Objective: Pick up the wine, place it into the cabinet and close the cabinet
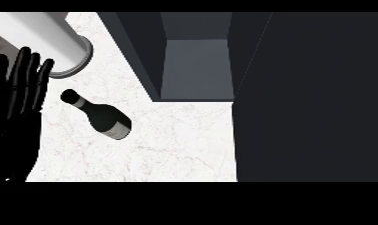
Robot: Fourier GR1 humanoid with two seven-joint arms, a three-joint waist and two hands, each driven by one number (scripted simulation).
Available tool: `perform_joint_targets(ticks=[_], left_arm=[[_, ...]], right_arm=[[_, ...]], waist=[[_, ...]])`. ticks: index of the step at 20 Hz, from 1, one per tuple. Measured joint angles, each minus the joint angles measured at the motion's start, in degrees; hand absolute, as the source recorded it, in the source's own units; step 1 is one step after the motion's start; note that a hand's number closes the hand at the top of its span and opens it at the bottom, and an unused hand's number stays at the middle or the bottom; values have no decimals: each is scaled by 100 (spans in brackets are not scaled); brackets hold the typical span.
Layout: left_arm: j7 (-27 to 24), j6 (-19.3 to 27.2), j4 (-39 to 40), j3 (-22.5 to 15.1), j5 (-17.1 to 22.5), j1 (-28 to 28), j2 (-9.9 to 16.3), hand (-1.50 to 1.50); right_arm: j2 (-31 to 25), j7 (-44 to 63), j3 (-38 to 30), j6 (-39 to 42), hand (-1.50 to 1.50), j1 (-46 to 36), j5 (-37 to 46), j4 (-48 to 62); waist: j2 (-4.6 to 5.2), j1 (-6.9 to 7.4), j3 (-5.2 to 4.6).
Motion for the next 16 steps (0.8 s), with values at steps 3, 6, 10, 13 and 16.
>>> perform_joint_targets(ticks=[3, 6, 10, 13, 16], left_arm=[[299, 258, -83, -135, -274, -156, -136, -150], [490, 573, 10, -290, -574, -170, -359, -150], [879, 1307, 208, -694, 175, -176, -556, -150], [1229, 1848, 89, -1061, 298, -299, -619, -150], [1585, 2419, -100, -1531, 120, -431, -649, -150]], right_arm=[[-10, -36, 9, 155, -150, 260, -163, -284], [30, -210, 155, 338, -150, 623, -223, -470], [-141, 214, 541, 796, -150, 769, -567, -572], [-231, 566, 659, 961, -150, 902, -817, -899], [-313, 1059, 716, 979, -150, 993, -1002, -1399]], waist=[[77, -17, -48], [113, -28, -70], [142, -55, -91], [143, -49, -92], [141, -40, -92]])
